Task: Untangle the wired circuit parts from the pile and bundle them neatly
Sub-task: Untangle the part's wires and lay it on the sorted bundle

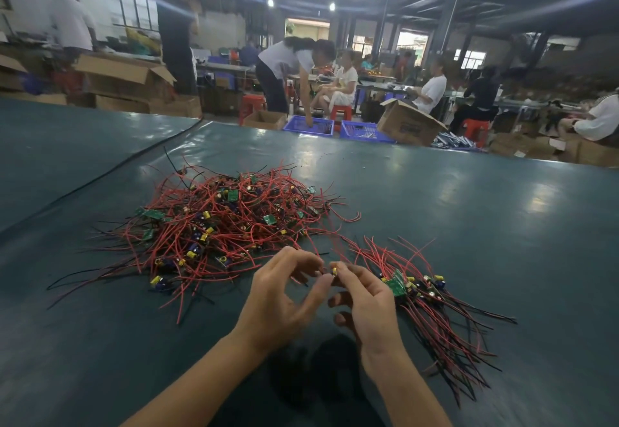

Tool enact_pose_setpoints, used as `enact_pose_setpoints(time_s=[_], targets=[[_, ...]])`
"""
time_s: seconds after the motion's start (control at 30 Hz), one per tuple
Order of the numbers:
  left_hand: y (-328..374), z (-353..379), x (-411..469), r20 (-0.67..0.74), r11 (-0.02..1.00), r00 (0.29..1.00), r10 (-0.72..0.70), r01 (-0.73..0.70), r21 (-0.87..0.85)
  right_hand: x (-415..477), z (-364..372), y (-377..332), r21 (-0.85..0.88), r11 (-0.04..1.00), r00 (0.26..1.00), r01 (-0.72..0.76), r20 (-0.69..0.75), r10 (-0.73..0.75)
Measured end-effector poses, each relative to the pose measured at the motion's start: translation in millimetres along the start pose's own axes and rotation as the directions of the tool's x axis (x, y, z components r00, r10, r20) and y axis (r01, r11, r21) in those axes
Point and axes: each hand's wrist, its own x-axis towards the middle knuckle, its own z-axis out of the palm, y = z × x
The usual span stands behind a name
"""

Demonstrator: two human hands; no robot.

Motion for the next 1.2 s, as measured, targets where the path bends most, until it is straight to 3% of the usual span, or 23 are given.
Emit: enact_pose_setpoints(time_s=[0.07, 0.27, 0.4, 0.57, 0.63, 0.73, 0.8, 0.87, 0.93, 1.07, 1.2], targets=[[4, 2, 0, -0.021, 0.973, 0.98, -0.199, 0.195, -0.123, -1, 2, 3, -0.087, 0.995, 0.999, 0.046, -0.006, -0.047], [-3, 5, 2, -0.088, 0.887, 0.897, -0.433, 0.406, -0.218, -3, 3, 7, -0.168, 0.98, 0.992, 0.107, -0.047, -0.117], [-5, 5, 4, -0.073, 0.776, 0.832, -0.55, 0.476, -0.413, 0, 2, 9, -0.12, 0.99, 0.989, 0.078, -0.113, -0.091], [-8, 2, 10, -0.124, 0.673, 0.737, -0.664, 0.517, -0.53, 6, -1, 10, -0.026, 0.999, 0.983, 0.022, -0.18, -0.027], [-6, 0, 10, -0.099, 0.561, 0.677, -0.729, 0.509, -0.654, 7, -1, 10, 0.003, 1.0, 0.983, 0.019, -0.182, -0.018], [-4, -2, 13, 0.054, 0.261, 0.575, -0.816, 0.451, -0.854, 7, -1, 11, 0.055, 0.998, 0.983, 0.016, -0.186, -0.005], [-3, -4, 14, 0.154, 0.085, 0.508, -0.847, 0.415, -0.906, 7, 0, 11, 0.097, 0.995, 0.982, 0.018, -0.189, 0.001], [-3, -5, 15, 0.236, -0.024, 0.473, -0.849, 0.413, -0.91, 7, 0, 11, 0.122, 0.992, 0.982, 0.029, -0.191, -0.006], [-1, -4, 16, 0.303, -0.014, 0.483, -0.821, 0.515, -0.857, 7, 1, 10, 0.116, 0.992, 0.982, 0.05, -0.188, -0.028], [4, 0, 15, 0.396, 0.189, 0.52, -0.757, 0.755, -0.628, 4, 3, 9, 0.002, 0.994, 0.988, 0.107, -0.114, -0.107], [9, 2, 12, 0.406, 0.322, 0.543, -0.735, 0.806, -0.496, 3, 4, 8, 0.0, 0.995, 0.988, 0.104, -0.116, -0.103]])
